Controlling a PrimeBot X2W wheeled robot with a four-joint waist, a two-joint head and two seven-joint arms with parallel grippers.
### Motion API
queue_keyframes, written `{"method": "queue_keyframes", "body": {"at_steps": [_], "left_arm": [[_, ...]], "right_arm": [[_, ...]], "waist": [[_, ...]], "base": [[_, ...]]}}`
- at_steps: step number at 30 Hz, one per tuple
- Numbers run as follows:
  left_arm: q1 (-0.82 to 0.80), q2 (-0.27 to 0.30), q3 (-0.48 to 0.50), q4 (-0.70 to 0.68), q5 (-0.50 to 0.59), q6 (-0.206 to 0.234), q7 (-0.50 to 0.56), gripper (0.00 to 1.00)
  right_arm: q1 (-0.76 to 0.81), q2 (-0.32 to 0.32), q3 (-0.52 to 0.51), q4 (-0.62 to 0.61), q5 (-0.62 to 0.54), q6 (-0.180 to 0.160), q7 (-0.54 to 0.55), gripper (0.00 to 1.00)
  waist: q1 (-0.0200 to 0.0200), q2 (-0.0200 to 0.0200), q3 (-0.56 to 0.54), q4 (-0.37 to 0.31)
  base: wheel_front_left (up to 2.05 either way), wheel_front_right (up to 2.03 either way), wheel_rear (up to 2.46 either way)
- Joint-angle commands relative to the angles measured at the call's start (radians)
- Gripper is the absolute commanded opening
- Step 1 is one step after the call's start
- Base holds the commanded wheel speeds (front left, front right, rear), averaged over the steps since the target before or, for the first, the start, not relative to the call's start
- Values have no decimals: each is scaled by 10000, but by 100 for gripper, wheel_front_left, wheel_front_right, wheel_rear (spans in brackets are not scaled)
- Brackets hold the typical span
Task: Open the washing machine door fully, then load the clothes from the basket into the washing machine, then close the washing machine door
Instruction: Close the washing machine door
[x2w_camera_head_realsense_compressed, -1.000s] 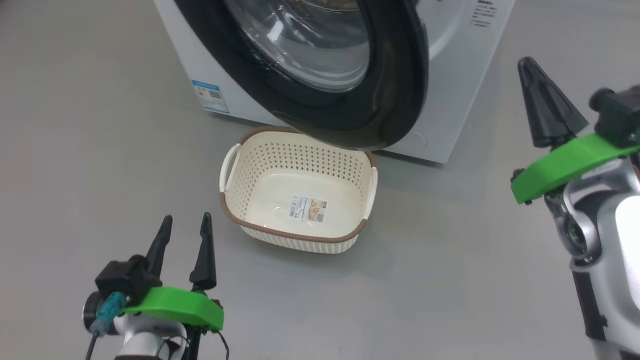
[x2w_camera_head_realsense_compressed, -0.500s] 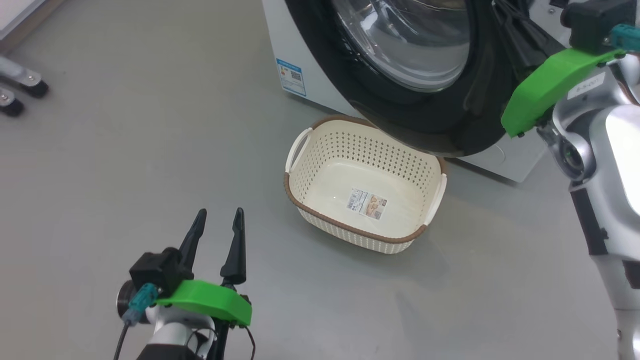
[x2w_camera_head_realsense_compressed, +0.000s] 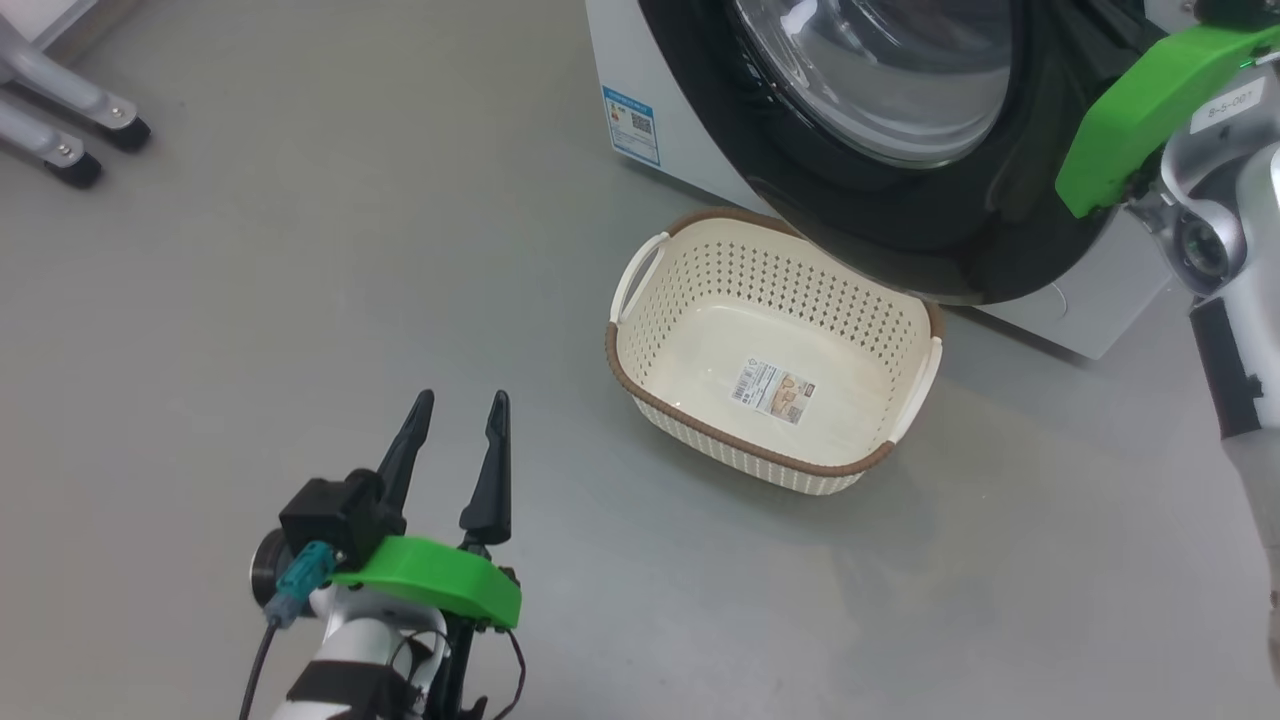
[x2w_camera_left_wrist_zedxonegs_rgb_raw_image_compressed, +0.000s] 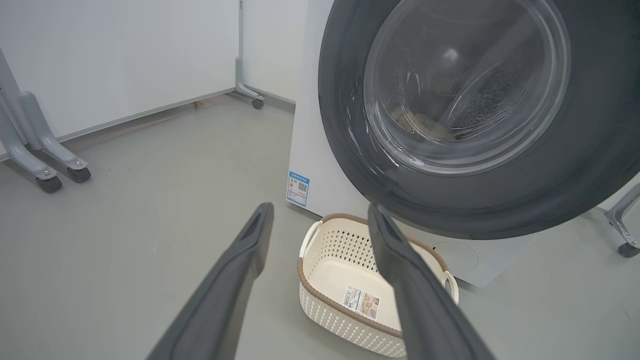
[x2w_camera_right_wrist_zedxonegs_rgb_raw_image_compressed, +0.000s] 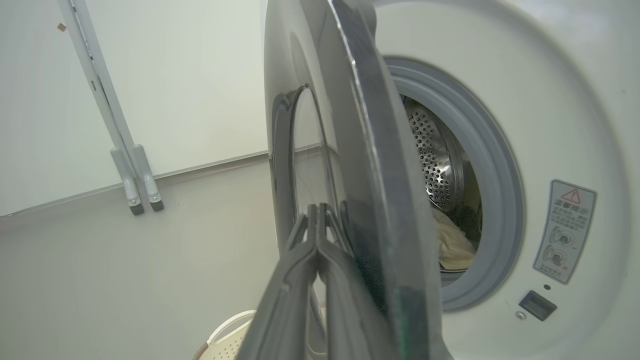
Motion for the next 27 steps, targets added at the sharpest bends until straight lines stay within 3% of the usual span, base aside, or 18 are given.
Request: {"method": "queue_keyframes", "body": {"at_steps": [1, 18, 27], "left_arm": [[-319, 96, 425, -283, 109, 38, -126, 100], [-386, -134, 656, -654, 319, -163, -142, 100], [-479, -236, 723, -863, 348, -289, -142, 100]], "right_arm": [[-483, -64, -23, -180, 63, 37, -102, 0], [-2082, -719, -522, 988, -237, 37, -322, 0], [-3649, -835, -879, 2604, -775, 37, -1119, 0]], "waist": [[-2, 0, 48, 4], [-2, 0, 1090, 134], [-2, 0, 1707, 212]], "base": [[0, 0, 0], [0, 0, 0], [0, 0, 0]]}}
